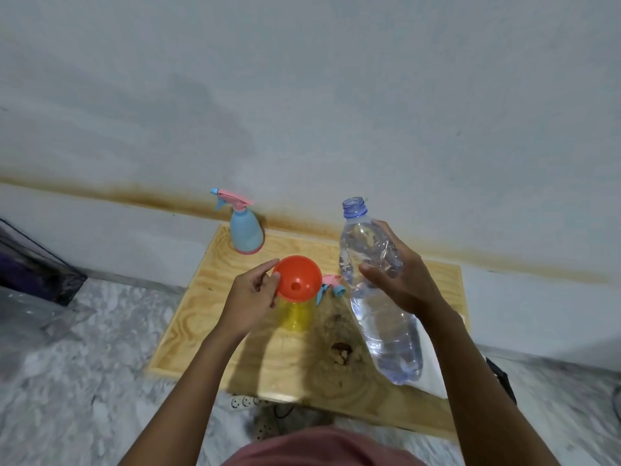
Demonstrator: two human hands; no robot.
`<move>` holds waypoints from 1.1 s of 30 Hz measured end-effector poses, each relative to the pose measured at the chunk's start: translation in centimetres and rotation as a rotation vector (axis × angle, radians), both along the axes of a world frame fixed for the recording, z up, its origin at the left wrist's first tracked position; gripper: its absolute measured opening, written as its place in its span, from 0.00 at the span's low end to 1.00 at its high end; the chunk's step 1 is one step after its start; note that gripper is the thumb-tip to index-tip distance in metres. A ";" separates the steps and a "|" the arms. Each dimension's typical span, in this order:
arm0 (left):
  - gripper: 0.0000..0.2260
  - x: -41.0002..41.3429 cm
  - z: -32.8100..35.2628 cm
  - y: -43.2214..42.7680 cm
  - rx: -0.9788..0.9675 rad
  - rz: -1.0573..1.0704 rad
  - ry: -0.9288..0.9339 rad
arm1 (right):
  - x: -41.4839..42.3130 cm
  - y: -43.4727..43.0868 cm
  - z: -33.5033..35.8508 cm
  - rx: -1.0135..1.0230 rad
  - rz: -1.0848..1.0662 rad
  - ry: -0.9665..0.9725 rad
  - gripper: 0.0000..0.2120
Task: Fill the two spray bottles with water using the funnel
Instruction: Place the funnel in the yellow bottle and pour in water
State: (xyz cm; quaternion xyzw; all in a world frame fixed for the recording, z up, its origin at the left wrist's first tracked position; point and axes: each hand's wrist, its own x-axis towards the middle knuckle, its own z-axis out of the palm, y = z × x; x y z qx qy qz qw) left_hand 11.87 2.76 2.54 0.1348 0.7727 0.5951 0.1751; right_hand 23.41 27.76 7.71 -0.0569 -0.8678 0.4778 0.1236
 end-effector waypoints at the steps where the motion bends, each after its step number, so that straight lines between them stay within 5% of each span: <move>1: 0.16 0.0 0.0 0.0 0.001 -0.003 0.002 | 0.2 -0.2 -0.1 -0.002 0.013 -0.008 0.33; 19: 0.16 -0.3 -0.5 0.0 -0.012 -0.021 0.041 | 2.1 -2.9 -0.3 -0.006 0.082 -0.302 0.27; 29: 0.17 -0.2 -0.7 0.2 0.015 -0.011 0.017 | 2.5 -3.1 0.3 0.001 0.121 -0.429 0.07; 33: 0.17 -0.3 -0.9 0.3 0.012 -0.009 0.016 | 2.5 -3.1 0.1 -0.006 0.111 -0.487 0.11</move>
